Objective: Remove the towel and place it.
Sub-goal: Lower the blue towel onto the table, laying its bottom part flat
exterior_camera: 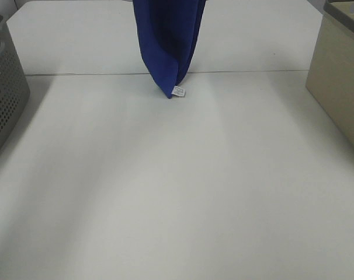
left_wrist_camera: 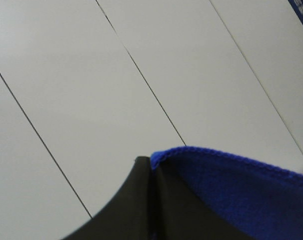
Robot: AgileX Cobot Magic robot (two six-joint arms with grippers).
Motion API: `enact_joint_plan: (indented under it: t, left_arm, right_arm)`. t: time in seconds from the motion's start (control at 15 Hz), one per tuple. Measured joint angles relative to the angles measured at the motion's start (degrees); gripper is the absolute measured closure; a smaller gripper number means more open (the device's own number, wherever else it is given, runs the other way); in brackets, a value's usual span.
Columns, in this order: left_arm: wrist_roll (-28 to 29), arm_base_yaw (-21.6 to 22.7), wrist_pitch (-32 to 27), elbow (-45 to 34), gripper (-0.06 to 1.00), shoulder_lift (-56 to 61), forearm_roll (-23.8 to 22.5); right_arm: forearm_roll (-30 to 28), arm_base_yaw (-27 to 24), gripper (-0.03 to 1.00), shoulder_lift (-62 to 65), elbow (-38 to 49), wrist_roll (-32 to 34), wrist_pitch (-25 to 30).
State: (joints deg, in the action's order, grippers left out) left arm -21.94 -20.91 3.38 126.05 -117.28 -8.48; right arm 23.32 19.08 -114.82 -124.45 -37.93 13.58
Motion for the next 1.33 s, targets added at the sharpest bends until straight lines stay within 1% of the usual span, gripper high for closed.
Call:
enact_joint_plan:
  t: [0.07,0.13,0.2,0.27,0.33,0.4,0.47,0.53,0.6,0.67,0.73,0.8,0.87,0.93,1.0,1.07,1.13,1.2,1.27,1.33]
  left_arm:
    - [0.29,-0.23,-3.38,0.29,0.94,0.46,0.11]
    - [0.52,-0.69,-9.05,0.52,0.94,1.60,0.29]
    - [0.69,-1.09,-14.61,0.57,0.94,3.21,0.92]
    - [0.92,-1.32,-23.20,0.57,0.94,6.93,3.27]
    - [0.92,-1.26,-25.50,0.63,0.94,9.28,4.64]
    - [0.92,-1.26,-26.47,0.63,0.94,11.75,5.56]
    - [0.92,-1.26,-26.70,0.63,0.94,12.72,5.96]
    - [0.97,-1.26,-27.27,0.69,0.94,15.01,7.28]
    - [1.09,-1.26,-29.05,0.92,0.94,16.84,9.22]
    - [1.32,-1.26,-31.91,0.92,0.94,18.39,12.32]
    - [1.78,-1.26,-36.61,0.92,0.94,19.25,14.38]
    - [2.18,-1.32,-43.09,0.97,0.94,19.42,15.36]
    - [2.69,-1.32,-49.62,0.97,0.94,19.37,15.76]
    - [2.92,-1.32,-51.97,0.97,0.94,19.19,15.76]
    - [3.67,-1.15,-58.61,0.97,0.94,17.99,15.01]
    - [4.13,-0.92,-59.13,0.97,0.94,16.96,14.38]
    - [4.24,-0.29,-58.38,0.97,0.94,15.24,13.75]
    - [4.30,0.40,-55.06,0.97,0.94,12.49,12.78]
    - [4.30,1.15,-49.27,0.97,0.94,9.57,11.57]
    - [4.30,1.66,-45.44,0.97,0.94,7.91,10.89]
  right_arm:
    - [-0.34,0.00,0.95,0.11,-0.29,0.00,2.58]
    - [-0.92,0.00,0.95,0.29,-0.92,0.00,7.56]
    - [-1.72,0.00,0.95,0.74,-1.89,0.00,13.69]
    - [-4.01,0.00,0.95,2.23,-6.07,2.01,25.32]
    - [-5.39,0.00,0.95,3.27,-9.34,5.16,30.25]
    - [-6.99,0.00,0.95,4.41,-12.38,8.54,33.86]
    - [-7.73,0.00,0.95,4.87,-13.69,10.20,35.12]
    - [-8.77,0.00,0.95,6.02,-16.50,13.01,38.56]
    - [-9.28,0.00,0.95,7.05,-18.22,15.01,42.28]
    - [-9.40,0.00,0.95,7.79,-18.91,16.79,47.38]
    - [-10.03,0.06,0.95,8.25,-18.96,19.25,52.37]
    - [-11.75,0.06,0.95,8.25,-18.68,21.94,54.77]
    - [-13.35,0.06,0.95,8.25,-17.42,24.29,55.81]
    - [-13.81,0.06,0.95,8.25,-16.73,25.21,56.21]
    - [-14.73,0.06,0.95,8.31,-13.52,26.59,56.44]
    - [-14.95,0.06,0.95,8.25,-11.52,26.59,56.44]
    - [-15.93,0.06,0.95,8.02,-9.22,26.53,55.98]
    - [-17.88,0.06,0.95,6.99,-7.62,26.47,51.11]
    - [-20.74,0.06,0.95,5.39,-6.70,26.41,42.86]
    - [-22.12,0.06,0.95,4.24,-6.59,26.36,37.64]
